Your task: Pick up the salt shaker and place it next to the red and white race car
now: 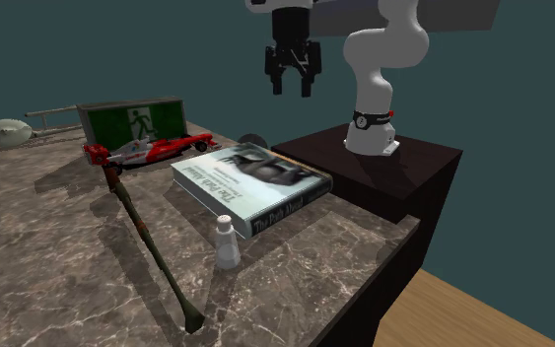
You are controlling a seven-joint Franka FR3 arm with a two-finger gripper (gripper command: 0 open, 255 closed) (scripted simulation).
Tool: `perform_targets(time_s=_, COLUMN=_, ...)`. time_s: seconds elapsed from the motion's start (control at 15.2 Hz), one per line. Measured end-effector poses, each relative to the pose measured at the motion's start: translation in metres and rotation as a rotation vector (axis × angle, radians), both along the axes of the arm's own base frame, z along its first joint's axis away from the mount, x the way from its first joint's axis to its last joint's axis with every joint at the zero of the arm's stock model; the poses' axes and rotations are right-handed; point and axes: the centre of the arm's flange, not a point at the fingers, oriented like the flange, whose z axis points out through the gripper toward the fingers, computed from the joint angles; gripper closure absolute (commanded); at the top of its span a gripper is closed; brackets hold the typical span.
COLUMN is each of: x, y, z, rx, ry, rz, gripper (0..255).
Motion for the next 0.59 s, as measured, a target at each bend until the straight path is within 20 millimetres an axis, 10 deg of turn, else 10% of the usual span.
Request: perform_targets(time_s=0.59, x=0.066, y=0.009, z=-0.090, rx=0.023, ry=-0.089, rz=0.043, gripper=0)
